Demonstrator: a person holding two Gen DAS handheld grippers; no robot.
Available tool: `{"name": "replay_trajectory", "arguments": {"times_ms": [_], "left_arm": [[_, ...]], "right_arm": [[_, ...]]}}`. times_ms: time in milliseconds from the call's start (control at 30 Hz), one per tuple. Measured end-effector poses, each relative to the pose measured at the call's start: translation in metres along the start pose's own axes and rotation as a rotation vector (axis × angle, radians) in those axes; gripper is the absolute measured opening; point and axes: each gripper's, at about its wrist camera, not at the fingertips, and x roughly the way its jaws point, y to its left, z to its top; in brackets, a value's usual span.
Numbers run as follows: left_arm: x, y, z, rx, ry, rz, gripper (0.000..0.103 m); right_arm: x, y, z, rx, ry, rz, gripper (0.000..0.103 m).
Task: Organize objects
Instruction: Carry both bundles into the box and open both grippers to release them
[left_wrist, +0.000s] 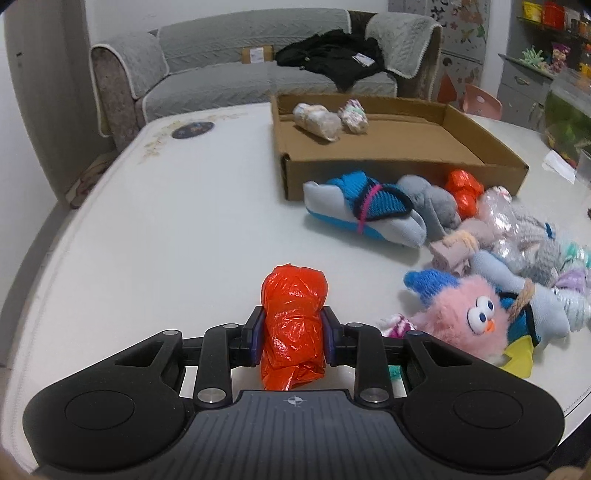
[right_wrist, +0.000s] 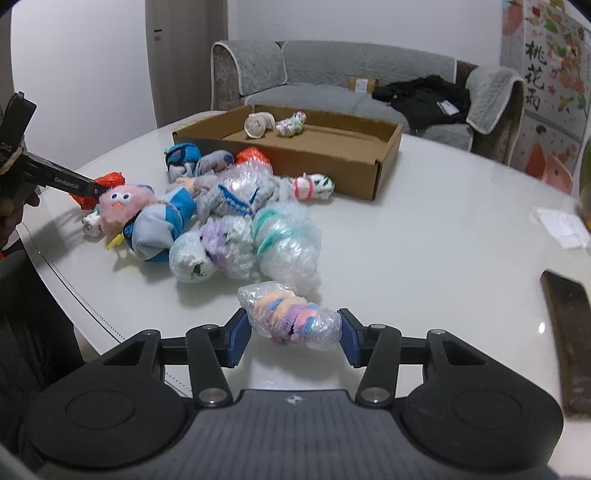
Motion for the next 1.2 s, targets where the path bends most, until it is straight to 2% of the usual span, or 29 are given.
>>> {"name": "replay_trajectory", "arguments": {"times_ms": [200, 367, 567, 700, 800, 900, 1033, 1200], "left_arm": [[-0.018, 0.006, 0.025, 0.005, -0.046, 0.002, 0.036], [-0.024, 0.004, 0.061, 0.035, -0.084, -0.015, 0.036], [-0.015, -0.009, 0.120, 0.096, -0.118, -0.041, 0.037], [0.013, -0.017, 0.164, 0.099, -0.101, -0.078, 0.037], [0.049, -0.028, 0.190, 0.129, -0.067, -0.079, 0.037], [0.090, -0.037, 0.201, 0.151, -0.009, -0.069, 0.037], [0.139, -0.039, 0.199, 0.164, 0.079, -0.063, 0.037], [0.163, -0.033, 0.190, 0.167, 0.121, -0.070, 0.037]], "right_arm": [[-0.019, -0.021, 0.024, 0.007, -0.051, -0.006, 0.047], [-0.024, -0.034, 0.055, -0.009, -0.113, -0.002, 0.047], [-0.013, -0.045, 0.124, -0.056, -0.210, 0.022, 0.047], [0.020, -0.046, 0.176, -0.093, -0.235, 0.089, 0.047], [0.065, -0.039, 0.212, -0.098, -0.195, 0.160, 0.047], [0.115, -0.025, 0.236, -0.105, -0.124, 0.203, 0.047], [0.176, -0.005, 0.246, -0.145, -0.020, 0.221, 0.047], [0.221, 0.000, 0.248, -0.158, 0.071, 0.225, 0.047]]}}
